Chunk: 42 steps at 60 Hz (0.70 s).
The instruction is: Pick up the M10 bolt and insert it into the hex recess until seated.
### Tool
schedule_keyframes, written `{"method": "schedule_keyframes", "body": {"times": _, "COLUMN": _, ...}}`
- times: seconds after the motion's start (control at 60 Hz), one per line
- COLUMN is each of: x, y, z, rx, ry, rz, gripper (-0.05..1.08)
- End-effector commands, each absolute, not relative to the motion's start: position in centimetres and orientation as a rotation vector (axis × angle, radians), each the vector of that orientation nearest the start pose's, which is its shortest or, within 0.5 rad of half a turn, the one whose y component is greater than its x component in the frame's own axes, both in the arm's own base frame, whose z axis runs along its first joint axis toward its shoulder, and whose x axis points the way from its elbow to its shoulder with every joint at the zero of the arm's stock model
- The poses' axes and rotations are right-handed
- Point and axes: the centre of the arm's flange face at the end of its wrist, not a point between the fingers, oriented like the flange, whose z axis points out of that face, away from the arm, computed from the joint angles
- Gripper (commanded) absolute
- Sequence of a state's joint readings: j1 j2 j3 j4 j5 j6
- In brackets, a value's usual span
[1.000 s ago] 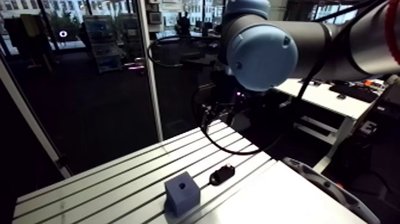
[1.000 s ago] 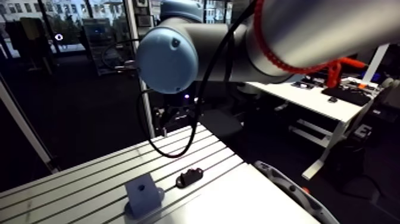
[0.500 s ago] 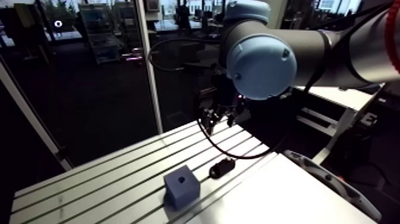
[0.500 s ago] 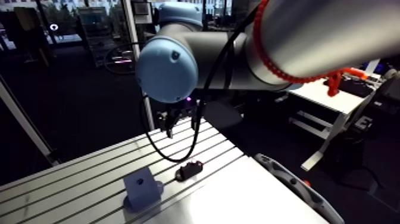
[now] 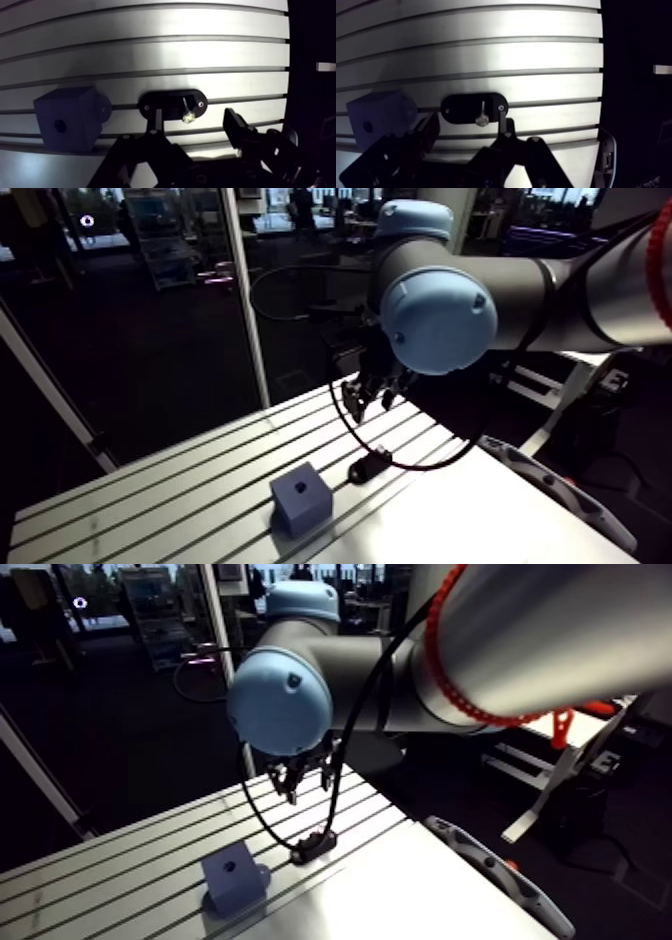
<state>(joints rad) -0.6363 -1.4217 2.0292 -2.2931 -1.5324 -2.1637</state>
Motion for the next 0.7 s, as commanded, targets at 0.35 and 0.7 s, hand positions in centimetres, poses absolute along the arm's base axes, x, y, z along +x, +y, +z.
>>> {"method": "schedule_keyframes", "body": {"times": 0.35, "x": -47.6, "y": 19.4, "z": 25.7, "rx": 0.072, "ry": 3.238, "rz": 0.040, "gripper": 0.32}}
{"method": "schedule_keyframes", "body": {"times": 0.7, "x": -46.9, "y": 18.9, "z": 24.4, "rx": 0.054, "ry": 3.215, "rz": 0.013, "gripper": 0.32}}
